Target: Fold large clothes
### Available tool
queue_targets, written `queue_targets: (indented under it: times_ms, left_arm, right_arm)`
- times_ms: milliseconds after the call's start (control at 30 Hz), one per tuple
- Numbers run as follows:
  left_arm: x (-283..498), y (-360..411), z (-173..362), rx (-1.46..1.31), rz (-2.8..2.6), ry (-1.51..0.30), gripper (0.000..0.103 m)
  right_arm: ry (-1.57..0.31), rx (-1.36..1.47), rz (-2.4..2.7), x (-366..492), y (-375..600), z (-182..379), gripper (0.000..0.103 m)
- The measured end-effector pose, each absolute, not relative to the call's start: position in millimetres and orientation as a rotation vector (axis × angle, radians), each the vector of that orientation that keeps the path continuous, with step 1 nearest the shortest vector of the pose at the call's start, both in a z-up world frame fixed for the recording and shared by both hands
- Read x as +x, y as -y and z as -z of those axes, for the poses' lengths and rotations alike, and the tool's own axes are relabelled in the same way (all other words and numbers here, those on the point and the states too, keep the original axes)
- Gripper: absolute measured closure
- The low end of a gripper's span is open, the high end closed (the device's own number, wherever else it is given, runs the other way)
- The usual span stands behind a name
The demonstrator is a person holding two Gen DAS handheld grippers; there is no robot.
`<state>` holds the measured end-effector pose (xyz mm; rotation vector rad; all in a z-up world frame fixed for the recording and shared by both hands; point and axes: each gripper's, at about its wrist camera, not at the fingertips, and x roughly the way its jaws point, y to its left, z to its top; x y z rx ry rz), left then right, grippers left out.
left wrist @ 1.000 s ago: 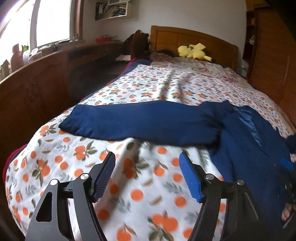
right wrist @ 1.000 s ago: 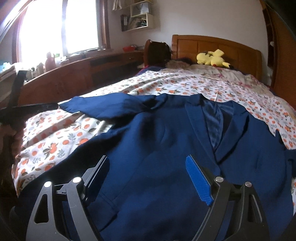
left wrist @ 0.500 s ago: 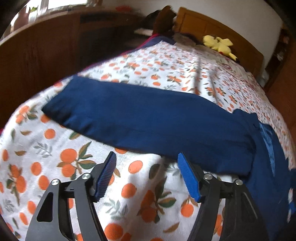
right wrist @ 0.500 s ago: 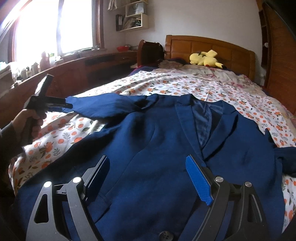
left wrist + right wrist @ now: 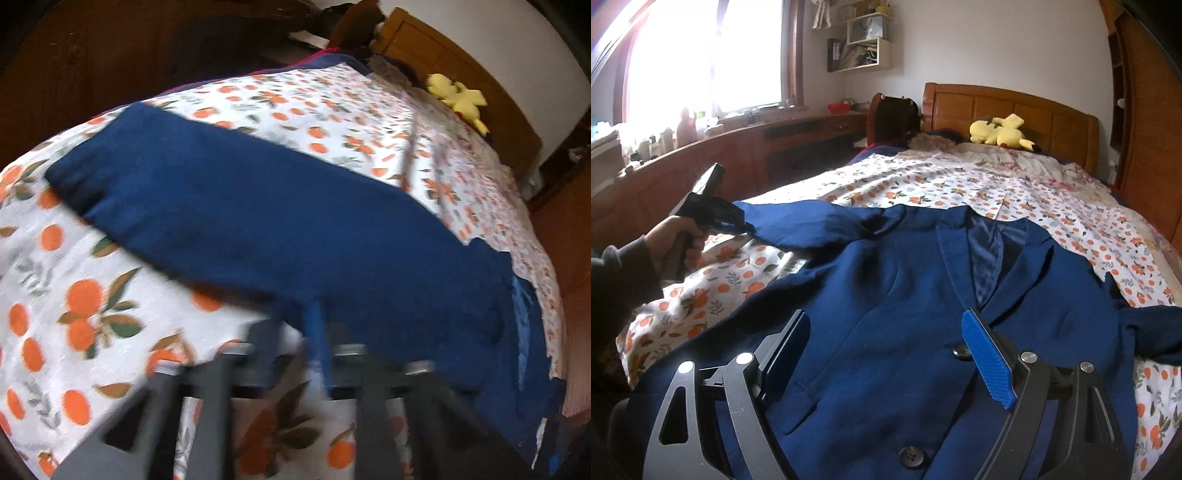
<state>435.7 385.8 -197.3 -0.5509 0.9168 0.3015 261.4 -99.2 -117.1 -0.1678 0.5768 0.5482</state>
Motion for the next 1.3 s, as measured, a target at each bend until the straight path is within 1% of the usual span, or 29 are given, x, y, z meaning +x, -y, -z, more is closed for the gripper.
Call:
queue_targets:
  times_ms: [133,367,567,733,867,967,1100,1133,1167,1200,1233,1267,1300]
  left_arm:
    - [444,-350,158,-0.384,-0.312,-0.858,0.102]
    - [439,-265,85,-0.221,-0.24,-0.755,0.102]
    - [430,-178,51,-0.139,-0.113,-0.733,0.102]
    - [409,-108,51,-0.016,-0.028,-0.732,0.102]
    - [397,-68,73,0.089,-0.005,-0.751,0.102]
    - [388,-62,89,0.086,0.015,-0.775,0.098]
    - [376,-69,105,0.068,0.028,-0.792,0.097]
    - [371,-70,109,0.062,0.034,-0.796,0.089]
    - [368,-74,111,0.057,0.034,-0.796,0.077]
    - [363,-77,114,0.052,0.032,-0.793,0.071]
    - [357,-82,116,0.043,0.029,-0.79,0.062]
    - [352,-85,119,0.034,0.029,-0.789,0.059]
    - [346,-89,121,0.025,0.03,-0.789,0.059]
  right_arm:
    - [-0.558,-0.171,-0.549,257,106,114,0.022]
    - [-0.555,-0.152,-0.527,259,129,111,0.022]
    - [-0.541,-0.152,-0.497,248,155,107,0.022]
    - [-0.526,-0.138,-0.476,240,171,100,0.022]
    - [-0.513,-0.134,-0.465,236,177,95,0.022]
    - [-0.504,-0.132,-0.46,233,179,91,0.022]
    - [-0.496,-0.128,-0.455,232,180,89,0.022]
    - [-0.497,-0.13,-0.454,231,178,89,0.022]
    - [-0.498,-0.129,-0.456,231,179,89,0.022]
    - [-0.498,-0.129,-0.457,230,179,87,0.022]
    - [-0.495,-0.127,-0.458,230,179,88,0.022]
    - [-0.494,-0.127,-0.459,229,179,87,0.022]
    - [-0.492,-0.131,-0.46,227,178,87,0.022]
